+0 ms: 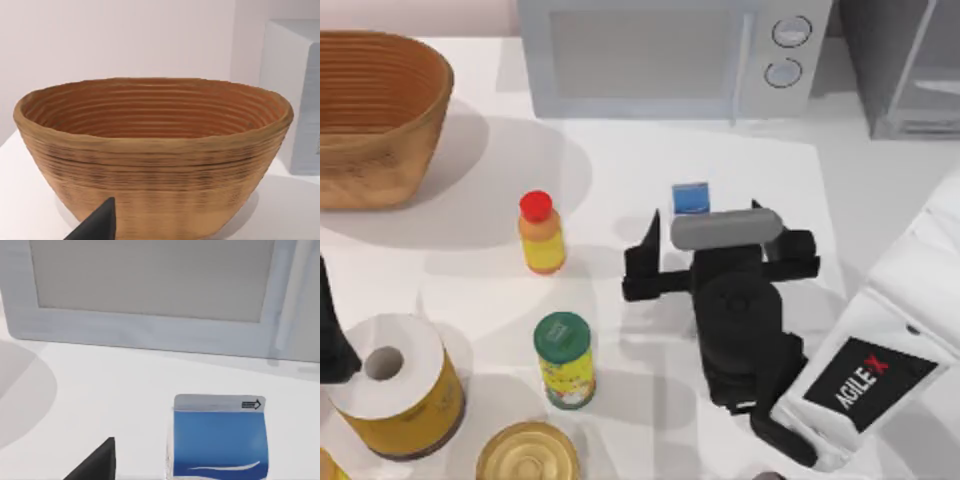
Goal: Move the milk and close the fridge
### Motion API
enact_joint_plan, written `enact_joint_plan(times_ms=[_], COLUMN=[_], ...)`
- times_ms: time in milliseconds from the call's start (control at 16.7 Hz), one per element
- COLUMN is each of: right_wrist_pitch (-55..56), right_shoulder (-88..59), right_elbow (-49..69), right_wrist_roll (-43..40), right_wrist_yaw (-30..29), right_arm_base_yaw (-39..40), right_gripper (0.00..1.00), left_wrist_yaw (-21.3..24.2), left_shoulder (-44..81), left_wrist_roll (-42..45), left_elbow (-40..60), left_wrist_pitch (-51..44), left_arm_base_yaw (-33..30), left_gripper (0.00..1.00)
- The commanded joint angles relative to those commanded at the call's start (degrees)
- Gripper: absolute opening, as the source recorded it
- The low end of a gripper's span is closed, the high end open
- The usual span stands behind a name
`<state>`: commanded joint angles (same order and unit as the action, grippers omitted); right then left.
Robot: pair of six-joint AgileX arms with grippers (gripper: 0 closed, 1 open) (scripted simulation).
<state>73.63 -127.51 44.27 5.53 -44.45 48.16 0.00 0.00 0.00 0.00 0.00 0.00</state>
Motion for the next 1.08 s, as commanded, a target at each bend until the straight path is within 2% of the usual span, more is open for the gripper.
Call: enact_joint_plan(times_ms=[420, 1080], right_wrist_pitch=[2.4, -1.4], right_shoulder=[-4.8, -8.4], right_elbow=[3.6, 11.6], right_wrist_roll=[0.6, -0.2], right_wrist_yaw=[1.3, 5.3], right_arm_base_yaw=[-0.6, -4.6], right_gripper=[1.0, 1.0], left_wrist_yaw=[0.0, 0.0], left_shoulder=[0.0, 0.0], left_wrist_roll=[0.0, 0.0], left_elbow=[0.0, 0.0], left_wrist_pitch=[0.0, 0.0], left_arm_base_yaw=[0.0, 0.0], left_gripper=[1.0, 1.0])
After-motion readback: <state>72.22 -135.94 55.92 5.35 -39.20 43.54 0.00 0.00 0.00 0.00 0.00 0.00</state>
